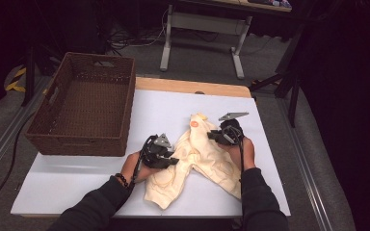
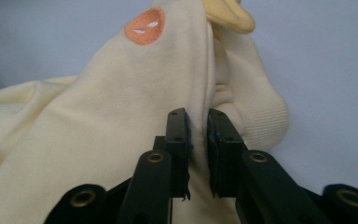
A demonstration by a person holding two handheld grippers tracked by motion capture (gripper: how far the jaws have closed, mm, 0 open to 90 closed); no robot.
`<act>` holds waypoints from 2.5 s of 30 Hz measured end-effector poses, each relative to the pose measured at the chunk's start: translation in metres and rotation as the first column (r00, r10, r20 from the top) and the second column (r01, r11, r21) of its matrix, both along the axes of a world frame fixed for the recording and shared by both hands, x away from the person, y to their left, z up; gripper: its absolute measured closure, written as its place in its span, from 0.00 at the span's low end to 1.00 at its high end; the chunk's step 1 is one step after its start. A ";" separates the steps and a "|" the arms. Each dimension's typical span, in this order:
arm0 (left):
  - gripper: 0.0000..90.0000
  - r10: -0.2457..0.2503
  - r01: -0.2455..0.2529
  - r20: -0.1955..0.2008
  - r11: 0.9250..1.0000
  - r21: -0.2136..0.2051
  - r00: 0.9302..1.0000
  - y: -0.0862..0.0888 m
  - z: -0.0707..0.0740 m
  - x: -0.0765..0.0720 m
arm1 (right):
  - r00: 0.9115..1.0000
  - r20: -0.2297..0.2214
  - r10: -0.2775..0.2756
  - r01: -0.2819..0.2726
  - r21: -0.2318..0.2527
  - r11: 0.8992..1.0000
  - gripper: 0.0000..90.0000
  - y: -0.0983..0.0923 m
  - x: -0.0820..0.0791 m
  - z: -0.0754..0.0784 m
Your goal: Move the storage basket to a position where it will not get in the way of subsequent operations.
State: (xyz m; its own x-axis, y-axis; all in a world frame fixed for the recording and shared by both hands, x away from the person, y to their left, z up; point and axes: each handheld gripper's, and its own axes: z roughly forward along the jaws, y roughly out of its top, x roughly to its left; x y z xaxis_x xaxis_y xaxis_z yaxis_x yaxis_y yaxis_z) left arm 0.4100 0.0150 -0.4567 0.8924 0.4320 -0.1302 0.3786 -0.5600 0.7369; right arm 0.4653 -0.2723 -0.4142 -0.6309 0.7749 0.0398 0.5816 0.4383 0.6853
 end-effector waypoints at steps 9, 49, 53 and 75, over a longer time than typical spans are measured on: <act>0.91 0.052 -0.059 0.150 0.997 0.042 0.987 0.016 0.013 -0.023 | 0.998 0.061 0.012 -0.011 -0.021 1.000 0.95 0.006 -0.006 0.012; 0.89 0.064 -0.066 0.181 0.998 0.002 0.981 0.069 0.013 -0.059 | 0.967 0.232 -0.103 0.066 0.160 0.985 0.87 -0.033 -0.060 0.004; 0.89 0.052 -0.053 0.177 0.999 0.005 0.983 0.068 0.012 -0.060 | 0.959 0.265 -0.098 0.068 0.119 0.991 0.82 -0.038 -0.073 0.009; 0.88 -0.001 0.000 0.148 1.000 0.011 0.989 0.057 0.003 -0.068 | 0.999 0.028 -0.018 0.019 -0.041 0.999 0.71 -0.031 -0.090 -0.030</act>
